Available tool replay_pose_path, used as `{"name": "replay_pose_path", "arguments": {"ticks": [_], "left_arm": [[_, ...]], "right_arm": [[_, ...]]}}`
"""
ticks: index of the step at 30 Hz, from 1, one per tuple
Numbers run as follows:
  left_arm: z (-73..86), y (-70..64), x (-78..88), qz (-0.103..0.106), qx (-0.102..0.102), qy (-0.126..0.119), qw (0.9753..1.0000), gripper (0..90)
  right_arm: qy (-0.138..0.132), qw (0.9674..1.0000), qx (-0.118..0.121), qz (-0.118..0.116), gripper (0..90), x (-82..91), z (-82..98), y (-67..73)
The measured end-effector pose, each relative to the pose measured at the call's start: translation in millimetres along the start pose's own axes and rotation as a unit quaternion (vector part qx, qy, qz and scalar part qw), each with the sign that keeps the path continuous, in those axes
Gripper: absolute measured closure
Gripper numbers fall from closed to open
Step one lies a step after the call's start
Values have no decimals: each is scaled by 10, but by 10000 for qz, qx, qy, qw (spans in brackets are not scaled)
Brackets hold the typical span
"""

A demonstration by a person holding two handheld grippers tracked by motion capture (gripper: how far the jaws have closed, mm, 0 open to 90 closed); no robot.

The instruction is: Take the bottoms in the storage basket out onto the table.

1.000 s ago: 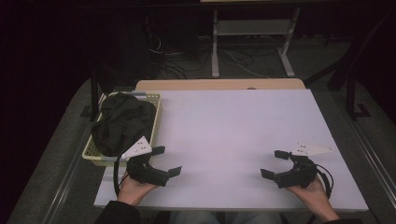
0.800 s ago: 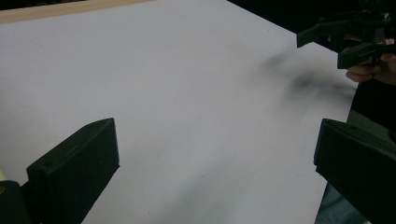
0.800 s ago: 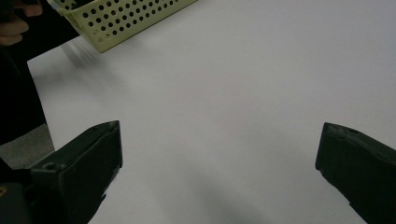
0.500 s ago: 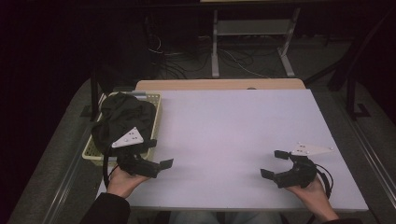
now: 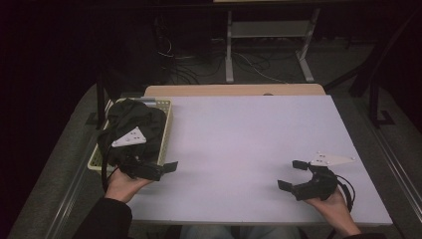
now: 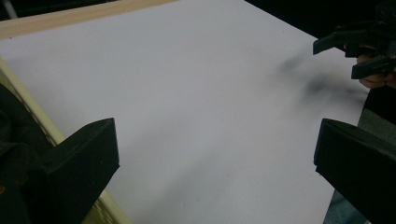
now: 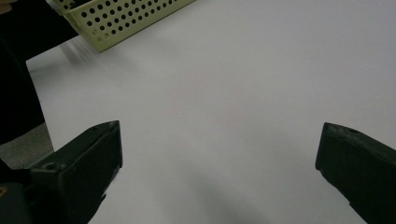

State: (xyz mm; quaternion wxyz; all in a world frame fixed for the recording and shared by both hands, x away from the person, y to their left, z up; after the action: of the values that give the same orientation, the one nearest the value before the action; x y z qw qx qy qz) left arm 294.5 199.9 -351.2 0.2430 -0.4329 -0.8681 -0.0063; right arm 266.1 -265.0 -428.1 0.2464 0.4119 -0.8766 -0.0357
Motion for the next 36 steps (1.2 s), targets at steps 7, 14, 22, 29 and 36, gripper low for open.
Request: {"name": "replay_pose_path", "arguments": {"ticks": [7, 14, 22, 29, 36], "left_arm": [[-84, 100, 47, -116, 3, 24, 9999, 0], [-166, 177, 83, -180, 10, 50, 9998, 0], [-207, 287, 95, -254, 25, 211, 9995, 0], [-228, 415, 135, -392, 123, 249, 9988, 0], [-255, 537, 187, -534, 173, 311, 9979, 0]], "right_arm": [[-1, 10000, 3, 15, 1, -1, 0, -3], [8, 10000, -13, 28, 1, -1, 0, -5], [19, 10000, -16, 40, 1, -1, 0, -12], [15, 10000, -14, 42, 1, 3, 0, -17], [23, 10000, -42, 66, 1, -1, 2, -22]]}}
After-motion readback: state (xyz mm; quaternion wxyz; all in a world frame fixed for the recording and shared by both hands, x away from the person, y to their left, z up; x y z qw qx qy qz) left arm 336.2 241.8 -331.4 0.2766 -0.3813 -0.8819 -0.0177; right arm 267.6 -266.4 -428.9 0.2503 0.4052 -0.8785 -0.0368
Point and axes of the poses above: each handheld gripper's, and its own axes: x roughly backward along the jaws, z roughly out of its underside, y roughly to its left, the point moved 2 cm from there along -x, roughly forward along the jaws, and after that the axes turned 6 degrees about -y, right-handed, at the moved point
